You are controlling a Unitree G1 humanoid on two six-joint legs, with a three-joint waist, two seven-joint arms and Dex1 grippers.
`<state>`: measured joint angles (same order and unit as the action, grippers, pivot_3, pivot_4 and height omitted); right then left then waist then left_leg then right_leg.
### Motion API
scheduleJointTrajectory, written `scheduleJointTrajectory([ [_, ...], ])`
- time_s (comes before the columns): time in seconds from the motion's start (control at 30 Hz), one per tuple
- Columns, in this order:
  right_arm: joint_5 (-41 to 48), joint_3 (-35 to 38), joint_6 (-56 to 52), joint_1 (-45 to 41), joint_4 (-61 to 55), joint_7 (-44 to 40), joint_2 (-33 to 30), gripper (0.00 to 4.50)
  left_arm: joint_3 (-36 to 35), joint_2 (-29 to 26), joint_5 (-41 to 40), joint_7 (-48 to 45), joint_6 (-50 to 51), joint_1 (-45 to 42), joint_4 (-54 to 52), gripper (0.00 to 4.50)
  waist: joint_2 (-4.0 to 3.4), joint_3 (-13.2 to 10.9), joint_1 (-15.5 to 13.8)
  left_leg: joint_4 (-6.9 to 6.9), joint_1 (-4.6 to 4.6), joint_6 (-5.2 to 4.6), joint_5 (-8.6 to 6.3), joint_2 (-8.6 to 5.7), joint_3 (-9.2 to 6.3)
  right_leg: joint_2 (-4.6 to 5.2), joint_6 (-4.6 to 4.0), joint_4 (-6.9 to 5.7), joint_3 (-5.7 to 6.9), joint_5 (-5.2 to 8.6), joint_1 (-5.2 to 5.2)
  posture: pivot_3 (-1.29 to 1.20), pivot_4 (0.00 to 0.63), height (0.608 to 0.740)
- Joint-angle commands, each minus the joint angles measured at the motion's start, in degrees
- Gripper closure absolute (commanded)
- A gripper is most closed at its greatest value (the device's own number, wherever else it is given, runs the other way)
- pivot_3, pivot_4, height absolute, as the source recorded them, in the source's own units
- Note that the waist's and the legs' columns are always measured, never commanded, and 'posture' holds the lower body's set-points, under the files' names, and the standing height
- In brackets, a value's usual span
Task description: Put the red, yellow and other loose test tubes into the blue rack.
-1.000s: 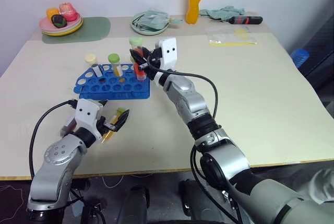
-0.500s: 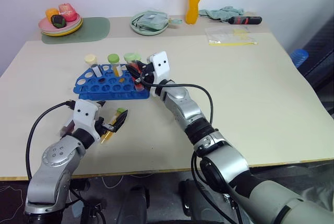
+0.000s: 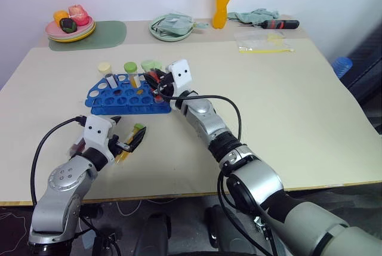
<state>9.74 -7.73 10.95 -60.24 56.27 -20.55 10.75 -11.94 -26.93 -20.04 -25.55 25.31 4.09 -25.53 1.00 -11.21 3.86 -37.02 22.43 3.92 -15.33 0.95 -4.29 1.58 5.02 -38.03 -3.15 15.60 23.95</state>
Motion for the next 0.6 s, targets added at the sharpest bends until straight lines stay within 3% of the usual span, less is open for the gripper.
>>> scheduleJointTrajectory([
  [0.03, -0.56, 0.83, 0.52, -3.77, 3.65, 1.60, 8.97, 3.73, -1.25, -0.30, 0.25, -1.23, -3.09, 0.76, 1.13, 0.00, 0.00, 0.00, -0.05, 0.00, 0.00, 0.00, 0.00, 0.00, 0.00, 0.00, 0.00, 0.00, 0.00, 0.00, 0.00, 0.00, 0.150, 0.740],
  [0.27, -0.81, 0.89, 2.01, -5.24, 6.93, 2.02, 9.81, 3.73, -1.17, -0.32, 0.53, -2.01, -4.68, 0.76, 2.40, 0.00, -0.01, 0.00, -0.10, 0.00, 0.01, 0.00, 0.00, -0.01, -0.01, 0.01, 0.00, 0.01, 0.00, 0.00, 0.00, 0.00, 0.150, 0.740],
  [0.6, -1.27, -0.04, 3.69, 0.90, 4.58, -0.77, 7.98, 3.73, -1.37, -0.11, 0.48, -1.53, -4.72, 1.81, 1.17, 0.00, -0.02, -0.01, 0.10, 0.01, 0.00, 0.00, 0.00, 0.00, -0.02, 0.00, 0.00, 0.01, 0.00, 0.00, 0.01, 0.00, 0.150, 0.740],
])
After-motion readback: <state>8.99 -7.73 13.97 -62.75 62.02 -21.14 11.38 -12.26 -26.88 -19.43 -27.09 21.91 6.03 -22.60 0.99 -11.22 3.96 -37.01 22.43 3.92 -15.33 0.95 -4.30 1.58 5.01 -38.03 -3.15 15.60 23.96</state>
